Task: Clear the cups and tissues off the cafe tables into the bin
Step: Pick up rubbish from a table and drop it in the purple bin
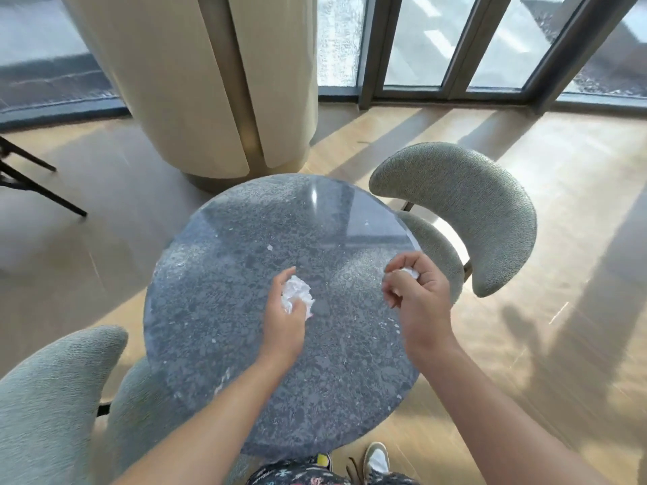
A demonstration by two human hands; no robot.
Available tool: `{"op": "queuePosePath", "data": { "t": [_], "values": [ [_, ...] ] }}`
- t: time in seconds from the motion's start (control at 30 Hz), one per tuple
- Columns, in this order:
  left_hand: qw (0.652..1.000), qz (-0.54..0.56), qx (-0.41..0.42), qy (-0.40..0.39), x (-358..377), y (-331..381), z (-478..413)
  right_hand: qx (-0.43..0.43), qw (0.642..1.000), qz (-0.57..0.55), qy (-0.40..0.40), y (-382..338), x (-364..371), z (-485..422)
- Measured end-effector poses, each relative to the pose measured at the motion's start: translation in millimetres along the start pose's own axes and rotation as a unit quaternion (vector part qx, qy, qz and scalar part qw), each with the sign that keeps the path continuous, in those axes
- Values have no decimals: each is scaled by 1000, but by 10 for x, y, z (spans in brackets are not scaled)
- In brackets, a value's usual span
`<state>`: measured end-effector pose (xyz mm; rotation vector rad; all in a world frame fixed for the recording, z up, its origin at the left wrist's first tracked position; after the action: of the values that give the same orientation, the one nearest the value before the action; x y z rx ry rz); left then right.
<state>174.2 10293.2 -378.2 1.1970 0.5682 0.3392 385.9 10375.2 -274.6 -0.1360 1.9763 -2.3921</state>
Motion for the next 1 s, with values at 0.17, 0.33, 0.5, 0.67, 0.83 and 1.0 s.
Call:
{"op": "queuePosePath", "data": {
  "t": [0.17, 0.33, 0.5, 0.67, 0.83, 1.0],
  "values": [
    [990, 105, 3, 95, -506, 329, 503, -9, 993, -18, -117, -175, 387, 202],
    [964, 139, 4, 226, -1101, 396, 1134, 15, 979, -30, -199, -197, 689, 484],
    [918, 183, 8, 352, -1627, 195, 2045, 32, 950, -31, -308, -113, 1101, 1024],
    [858, 222, -8, 464, -2078, -173, 3181, 45, 906, -11, -420, 47, 1557, 1971],
    [768, 255, -4, 587, -2657, -534, 4475, 58, 835, 28, -547, 290, 2097, 3333],
    [674, 273, -1, 686, -3238, -991, 5840, 72, 744, 47, -662, 560, 2633, 4964]
  ]
}}
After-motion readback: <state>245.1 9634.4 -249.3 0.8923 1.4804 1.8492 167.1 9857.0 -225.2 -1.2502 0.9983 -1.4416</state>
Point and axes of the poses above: each hand's wrist, its own z-axis away from the middle knuckle, its own x-axis out of the palm, y = z × x, the point moved 8 cm from there along -z, towards the middle knuckle, and after that the axes turned 1 degree about z, right-handed, at the moved point
